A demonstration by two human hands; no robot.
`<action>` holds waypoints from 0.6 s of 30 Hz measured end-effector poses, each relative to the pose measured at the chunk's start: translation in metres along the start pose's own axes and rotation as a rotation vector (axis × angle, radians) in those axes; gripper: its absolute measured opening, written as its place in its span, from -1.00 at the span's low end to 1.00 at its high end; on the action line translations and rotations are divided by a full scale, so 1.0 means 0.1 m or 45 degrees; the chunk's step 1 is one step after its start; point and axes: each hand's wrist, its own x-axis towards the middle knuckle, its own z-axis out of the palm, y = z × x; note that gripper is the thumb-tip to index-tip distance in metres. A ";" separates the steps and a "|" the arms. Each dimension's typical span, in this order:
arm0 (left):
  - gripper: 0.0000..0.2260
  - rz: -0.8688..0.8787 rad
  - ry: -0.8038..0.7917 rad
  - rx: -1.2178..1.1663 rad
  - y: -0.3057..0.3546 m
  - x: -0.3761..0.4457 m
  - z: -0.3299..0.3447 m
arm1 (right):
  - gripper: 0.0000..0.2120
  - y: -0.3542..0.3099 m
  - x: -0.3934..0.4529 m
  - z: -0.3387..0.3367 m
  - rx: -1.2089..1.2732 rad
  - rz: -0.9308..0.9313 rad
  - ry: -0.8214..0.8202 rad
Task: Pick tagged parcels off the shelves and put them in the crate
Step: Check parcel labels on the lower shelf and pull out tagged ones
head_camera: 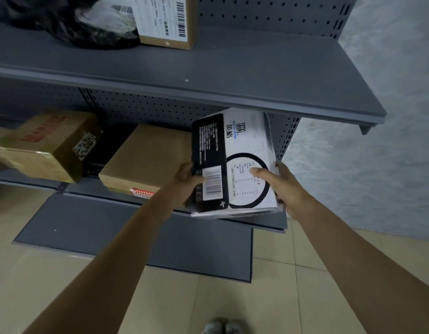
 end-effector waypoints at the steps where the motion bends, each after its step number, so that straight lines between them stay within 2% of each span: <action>1: -0.65 0.026 -0.047 0.015 0.07 0.00 0.09 | -0.15 -0.05 0.00 -0.01 -0.121 -0.019 0.109; 2: -0.58 0.051 -0.086 0.004 0.17 -0.04 0.20 | -0.03 -0.11 -0.02 0.00 -0.350 -0.043 0.215; 4: -0.65 0.036 -0.211 -0.160 0.33 -0.10 0.38 | 0.13 -0.22 -0.11 0.06 -0.840 -0.139 0.363; 6: -0.70 -0.051 -0.270 -0.380 0.45 -0.14 0.53 | 0.17 -0.28 -0.21 0.13 -1.030 -0.243 0.368; 8: -0.59 -0.091 -0.196 -0.475 0.45 -0.09 0.59 | 0.11 -0.32 -0.27 0.14 -1.016 -0.331 0.273; 11: -0.50 -0.074 -0.051 -0.604 0.34 0.04 0.52 | -0.13 -0.32 -0.36 0.17 -0.896 -0.524 0.118; 14: -0.09 -0.160 0.042 -0.610 0.17 0.25 0.42 | -0.24 -0.28 -0.48 0.31 -0.820 -0.722 0.007; 18: 0.15 -0.378 0.142 -0.608 -0.19 0.65 0.30 | -0.42 -0.21 -0.52 0.42 -0.778 -0.900 -0.131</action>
